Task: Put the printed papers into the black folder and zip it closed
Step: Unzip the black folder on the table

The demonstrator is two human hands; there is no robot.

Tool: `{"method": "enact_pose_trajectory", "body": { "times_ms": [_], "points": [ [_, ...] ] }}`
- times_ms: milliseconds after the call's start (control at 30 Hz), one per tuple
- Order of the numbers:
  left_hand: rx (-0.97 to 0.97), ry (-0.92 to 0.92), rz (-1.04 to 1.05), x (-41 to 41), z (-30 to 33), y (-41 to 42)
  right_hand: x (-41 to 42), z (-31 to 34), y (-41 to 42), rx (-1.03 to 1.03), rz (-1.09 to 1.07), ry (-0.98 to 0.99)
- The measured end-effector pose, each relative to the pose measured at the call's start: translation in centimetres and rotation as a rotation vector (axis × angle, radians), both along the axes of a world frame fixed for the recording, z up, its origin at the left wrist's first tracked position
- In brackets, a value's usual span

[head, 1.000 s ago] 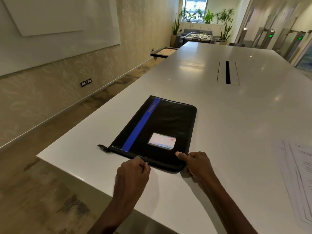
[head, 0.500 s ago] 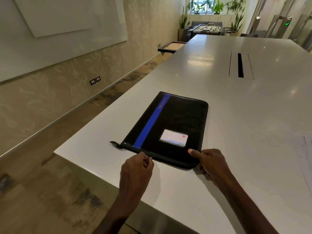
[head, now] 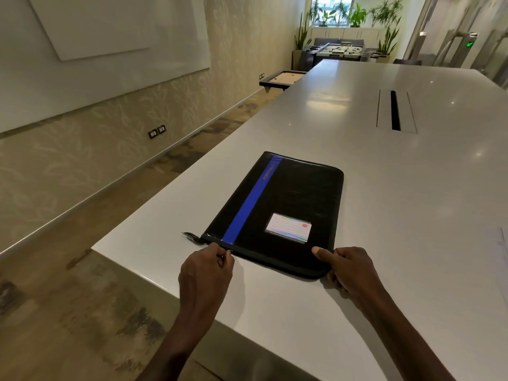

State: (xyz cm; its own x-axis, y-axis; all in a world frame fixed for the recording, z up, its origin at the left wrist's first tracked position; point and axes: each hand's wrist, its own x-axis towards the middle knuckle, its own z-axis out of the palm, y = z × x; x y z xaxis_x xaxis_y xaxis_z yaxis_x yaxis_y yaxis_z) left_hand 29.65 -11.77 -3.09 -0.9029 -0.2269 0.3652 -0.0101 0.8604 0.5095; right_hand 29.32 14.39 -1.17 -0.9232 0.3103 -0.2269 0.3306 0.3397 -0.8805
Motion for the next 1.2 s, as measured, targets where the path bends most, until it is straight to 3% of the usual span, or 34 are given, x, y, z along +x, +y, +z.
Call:
{"method": "enact_pose_trajectory", "body": {
  "times_ms": [733, 1200],
  "points": [
    [-0.016, 0.055, 0.152, -1.4, 0.0, -3.3, 0.2, -0.1, -0.3, 0.093, 0.005, 0.037],
    [-0.026, 0.111, 0.140, -1.1, -0.4, -2.9, 0.1, -0.1, -0.5, 0.102, 0.007, 0.035]
  ]
}}
